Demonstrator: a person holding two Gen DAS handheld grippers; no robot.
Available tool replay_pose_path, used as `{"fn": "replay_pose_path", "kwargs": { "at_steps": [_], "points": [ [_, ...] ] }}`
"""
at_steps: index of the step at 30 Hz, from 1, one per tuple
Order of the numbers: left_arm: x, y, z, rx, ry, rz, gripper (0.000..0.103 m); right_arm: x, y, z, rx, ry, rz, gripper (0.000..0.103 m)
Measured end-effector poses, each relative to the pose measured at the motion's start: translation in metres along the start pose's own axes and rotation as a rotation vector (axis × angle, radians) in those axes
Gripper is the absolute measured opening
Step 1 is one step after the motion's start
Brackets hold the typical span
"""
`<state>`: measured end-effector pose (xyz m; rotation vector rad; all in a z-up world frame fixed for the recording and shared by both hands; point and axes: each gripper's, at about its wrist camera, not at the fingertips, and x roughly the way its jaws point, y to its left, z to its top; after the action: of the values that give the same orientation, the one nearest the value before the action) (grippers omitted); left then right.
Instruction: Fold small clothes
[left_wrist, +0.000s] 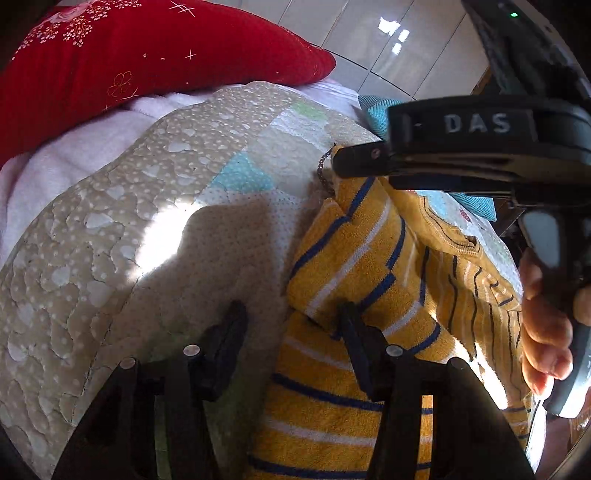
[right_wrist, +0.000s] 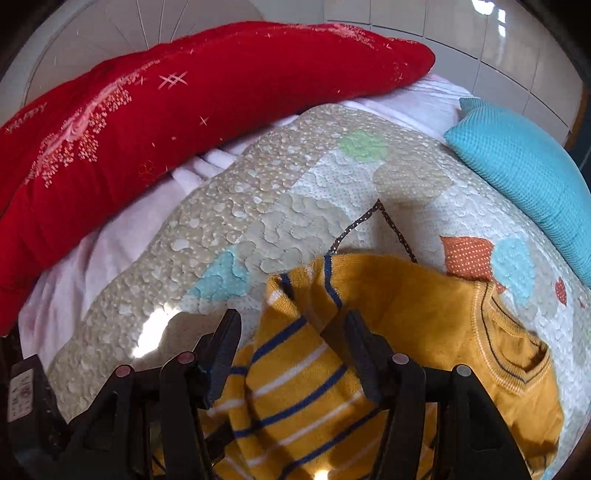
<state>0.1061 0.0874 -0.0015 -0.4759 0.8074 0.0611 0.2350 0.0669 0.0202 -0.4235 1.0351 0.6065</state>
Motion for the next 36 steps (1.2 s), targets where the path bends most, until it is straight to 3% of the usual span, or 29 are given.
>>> {"fn": "replay_pose_path", "kwargs": {
  "at_steps": [1, 2, 3, 5, 10, 15, 17, 19, 22, 27, 33, 36],
  "points": [
    [-0.001, 0.001, -0.001, -0.005, -0.003, -0.005, 0.052, 0.007, 0.0, 0.002, -0.005, 0.024, 0.014, 0.027],
    [-0.001, 0.002, -0.002, -0.007, -0.005, -0.008, 0.052, 0.012, -0.001, 0.003, -0.005, 0.054, 0.043, 0.011],
    [-0.001, 0.002, -0.002, -0.008, -0.007, -0.008, 0.052, 0.013, -0.002, 0.002, -0.006, 0.065, 0.058, 0.008],
    [-0.002, 0.001, -0.002, -0.008, -0.011, -0.007, 0.052, 0.01, -0.002, 0.006, -0.028, 0.046, 0.036, 0.008],
    [-0.003, 0.003, -0.002, -0.022, -0.018, -0.019, 0.052, 0.023, -0.018, 0.033, 0.016, 0.004, -0.112, 0.007],
    [-0.004, 0.002, -0.003, -0.018, -0.02, -0.016, 0.052, 0.068, -0.017, 0.039, 0.001, 0.085, -0.205, 0.009],
    [-0.004, 0.003, -0.004, -0.02, -0.02, -0.019, 0.052, 0.063, -0.018, 0.038, 0.015, 0.062, -0.215, 0.015],
    [-0.004, 0.003, -0.003, -0.021, -0.02, -0.02, 0.052, 0.041, -0.027, 0.037, 0.072, 0.015, -0.167, 0.039],
    [-0.004, 0.003, -0.003, -0.02, -0.019, -0.019, 0.052, -0.008, -0.044, 0.03, 0.12, -0.071, -0.169, 0.047],
    [-0.004, 0.003, -0.002, -0.017, -0.017, -0.017, 0.053, -0.074, -0.073, -0.021, 0.163, -0.064, -0.153, 0.047],
    [-0.005, 0.0, -0.003, -0.012, -0.015, -0.015, 0.055, -0.099, -0.116, -0.133, 0.274, 0.014, -0.087, 0.047],
    [-0.003, -0.002, -0.002, -0.006, -0.013, -0.008, 0.055, -0.093, -0.152, -0.187, 0.36, 0.089, -0.203, 0.047]
  ]
}}
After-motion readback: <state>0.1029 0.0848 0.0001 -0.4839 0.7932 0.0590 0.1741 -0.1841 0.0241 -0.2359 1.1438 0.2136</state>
